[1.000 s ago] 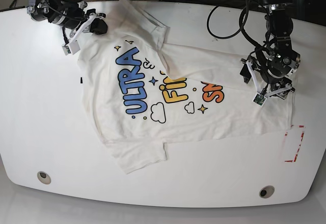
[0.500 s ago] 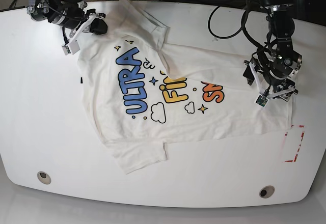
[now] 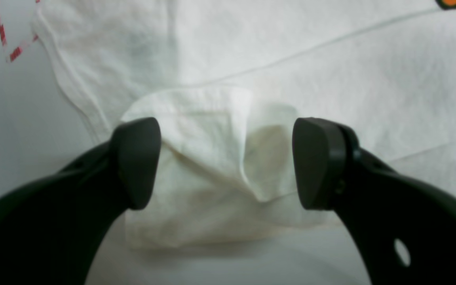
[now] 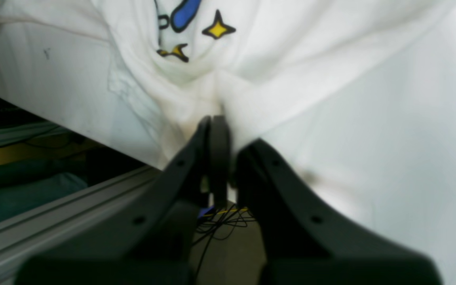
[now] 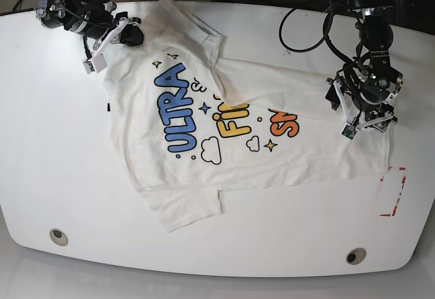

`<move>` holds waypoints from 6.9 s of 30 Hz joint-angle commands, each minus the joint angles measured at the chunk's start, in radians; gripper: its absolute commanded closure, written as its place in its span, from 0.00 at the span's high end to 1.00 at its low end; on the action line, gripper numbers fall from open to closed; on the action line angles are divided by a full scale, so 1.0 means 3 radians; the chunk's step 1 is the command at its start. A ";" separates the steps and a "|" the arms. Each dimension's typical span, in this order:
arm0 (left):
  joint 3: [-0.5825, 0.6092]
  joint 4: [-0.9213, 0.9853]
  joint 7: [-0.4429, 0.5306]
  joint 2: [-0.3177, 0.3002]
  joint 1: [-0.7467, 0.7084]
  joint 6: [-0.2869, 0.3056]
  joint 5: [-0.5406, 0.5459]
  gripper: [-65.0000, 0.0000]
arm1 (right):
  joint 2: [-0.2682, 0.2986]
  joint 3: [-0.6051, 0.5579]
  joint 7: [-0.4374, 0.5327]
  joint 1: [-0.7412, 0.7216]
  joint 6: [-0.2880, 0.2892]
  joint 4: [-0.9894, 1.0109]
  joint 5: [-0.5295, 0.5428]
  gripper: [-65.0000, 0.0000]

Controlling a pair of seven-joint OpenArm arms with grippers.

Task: Layout the t-shirt on the table in an organized manner, then fold the t-shirt properly
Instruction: 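Release and regrasp the shirt hem edge with the left gripper, then pull the grasped hem with the left gripper away from the shirt, then move the left gripper back onto the shirt edge and grasp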

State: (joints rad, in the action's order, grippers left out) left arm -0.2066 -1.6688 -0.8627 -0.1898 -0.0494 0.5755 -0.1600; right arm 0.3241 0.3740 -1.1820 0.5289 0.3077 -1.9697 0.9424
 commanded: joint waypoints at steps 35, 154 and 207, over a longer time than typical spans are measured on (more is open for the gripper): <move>-0.0015 0.0185 0.0336 -0.0096 0.0065 -0.0023 -0.0236 0.74 | 0.0027 0.0024 0.0045 -0.0001 0.0015 -0.0055 0.0053 0.00; -0.0751 -0.0168 0.0152 0.0231 0.0050 0.0202 -0.0216 0.86 | 0.0032 0.0024 0.0045 -0.0037 0.0015 -0.0055 0.0047 0.00; -0.1206 0.0578 0.0367 -0.0076 0.0137 0.0409 0.0613 0.75 | 0.0032 0.0024 0.0045 -0.0073 0.0015 -0.0055 0.0047 0.00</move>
State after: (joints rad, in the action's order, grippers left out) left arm -0.5636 -1.4780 -0.7681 -0.1951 -0.0196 0.6979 0.0196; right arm 0.3214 0.3752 -1.1820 0.5098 0.3077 -1.9697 0.9424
